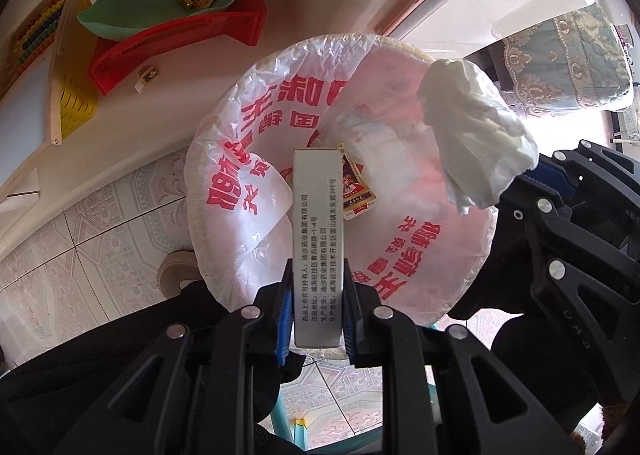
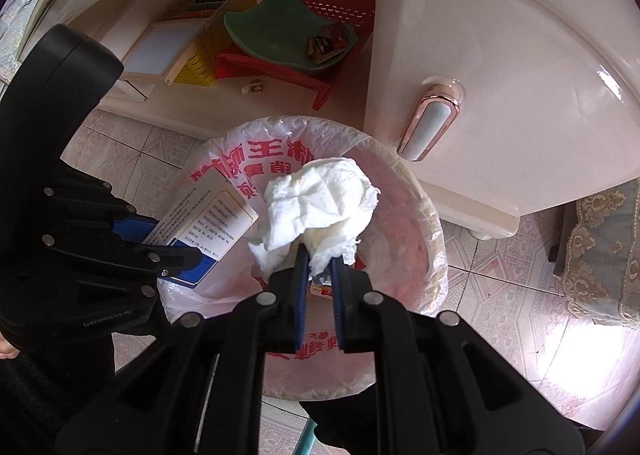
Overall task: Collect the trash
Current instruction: 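Open the left gripper over the bin while the right releases the tissue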
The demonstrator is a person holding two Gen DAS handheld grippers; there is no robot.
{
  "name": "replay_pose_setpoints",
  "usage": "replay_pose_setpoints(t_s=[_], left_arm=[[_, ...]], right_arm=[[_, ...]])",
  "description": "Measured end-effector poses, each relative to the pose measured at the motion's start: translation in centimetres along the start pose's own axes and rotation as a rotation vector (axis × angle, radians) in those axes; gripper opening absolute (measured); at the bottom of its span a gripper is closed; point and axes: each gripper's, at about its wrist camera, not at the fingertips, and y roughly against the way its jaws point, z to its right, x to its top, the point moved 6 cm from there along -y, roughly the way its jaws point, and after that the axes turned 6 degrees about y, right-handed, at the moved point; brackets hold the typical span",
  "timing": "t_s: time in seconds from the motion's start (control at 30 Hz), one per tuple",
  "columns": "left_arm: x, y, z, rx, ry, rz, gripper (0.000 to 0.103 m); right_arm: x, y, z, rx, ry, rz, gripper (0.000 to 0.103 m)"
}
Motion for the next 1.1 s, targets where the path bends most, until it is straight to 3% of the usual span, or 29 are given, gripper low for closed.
replay_pose_setpoints(t_s=[0.33,0.63,0.77,0.83,0.9,0.97,1.1], left_arm=[[0.4,-1.8,0.3,-0.046,0.010,-0.043,0.020],[0.3,-2.5,0.0,-0.017,0.009,-0.052,0.021],[0.3,-2.5,-0.2,0.002,0.008,-0.048,0.032],[0.3,-2.4,-0.2,0.013,0.005,-0.043,0.038],[0.4,-2.3,-0.1,0.016,0.002,-0.036,0.044],[0.6,-2.1,-0.5,0.036,0.011,-0.027,0.051],[0.9,-1.8,-0.8,0.020,0.031,-0.017,0.055]], right_arm=[[-0.3,-1.3,0.4,0.005,-0.015,-0.027,0.011],[-0.5,-2.1,0.4,0.013,0.001,-0.055,0.012],[-0.6,-2.1,0.3,0.012,0.004,-0.060,0.013],[-0.6,-2.2,0.2,0.005,0.007,-0.062,0.019],[-0.6,-2.1,0.3,-0.011,0.006,-0.056,0.050],[-0.6,-1.9,0.5,-0.025,0.004,-0.046,0.054],[-0.7,-1.7,0.6,-0.013,-0.012,-0.044,0.054]])
